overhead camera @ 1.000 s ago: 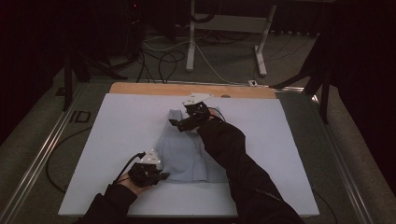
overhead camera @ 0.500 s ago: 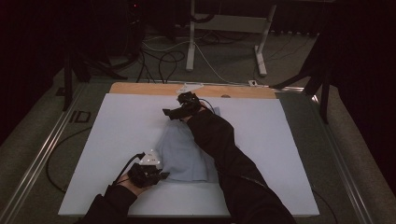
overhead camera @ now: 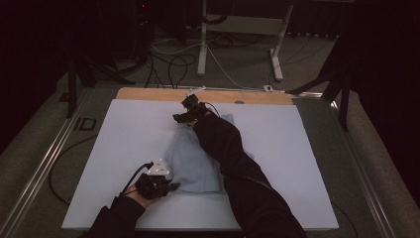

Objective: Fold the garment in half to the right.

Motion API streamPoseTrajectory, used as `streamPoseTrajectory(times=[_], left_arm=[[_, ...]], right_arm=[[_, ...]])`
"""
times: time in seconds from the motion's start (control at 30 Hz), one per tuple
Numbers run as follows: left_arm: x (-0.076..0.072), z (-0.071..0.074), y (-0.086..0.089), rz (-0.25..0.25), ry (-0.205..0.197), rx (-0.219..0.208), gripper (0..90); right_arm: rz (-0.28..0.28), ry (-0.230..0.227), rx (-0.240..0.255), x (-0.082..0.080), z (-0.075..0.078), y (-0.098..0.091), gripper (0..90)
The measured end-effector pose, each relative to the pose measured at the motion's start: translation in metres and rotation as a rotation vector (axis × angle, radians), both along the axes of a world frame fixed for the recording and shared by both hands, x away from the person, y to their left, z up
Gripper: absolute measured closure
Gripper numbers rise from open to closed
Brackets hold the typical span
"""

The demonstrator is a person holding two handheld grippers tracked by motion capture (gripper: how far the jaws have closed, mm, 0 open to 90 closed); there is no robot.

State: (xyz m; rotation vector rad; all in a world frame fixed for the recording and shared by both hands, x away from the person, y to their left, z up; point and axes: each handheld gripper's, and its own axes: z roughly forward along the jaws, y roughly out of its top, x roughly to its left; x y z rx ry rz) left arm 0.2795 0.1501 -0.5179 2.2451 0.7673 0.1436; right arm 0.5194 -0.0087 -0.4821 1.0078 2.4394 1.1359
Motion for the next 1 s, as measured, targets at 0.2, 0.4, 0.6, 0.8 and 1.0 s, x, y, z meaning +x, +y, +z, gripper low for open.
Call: streamPoseTrajectory(times=[0.2, 0.4, 0.6, 0.8, 1.0], left_arm=[[0.0, 0.0, 0.0, -0.004, -0.001, 0.002, 84.3], [0.0, 0.0, 0.0, -0.006, -0.001, 0.004, 84.3], [0.0, 0.0, 0.0, -0.006, -0.004, 0.003, 84.3], [0.0, 0.0, 0.0, -0.008, -0.003, 0.006, 84.3], [0.0, 0.0, 0.0, -0.008, 0.0, 0.004, 84.3]], right_arm=[[-0.028, 0.044, -0.037, 0.01, -0.01, 0.009, 36.3], [-0.046, 0.067, -0.089, 0.016, -0.019, 0.015, 41.8], [-0.09, 0.085, -0.133, 0.021, -0.027, 0.019, 48.6], [-0.085, 0.09, -0.172, 0.022, -0.032, 0.023, 53.9], [-0.074, 0.076, -0.229, 0.022, -0.035, 0.027, 68.8]])
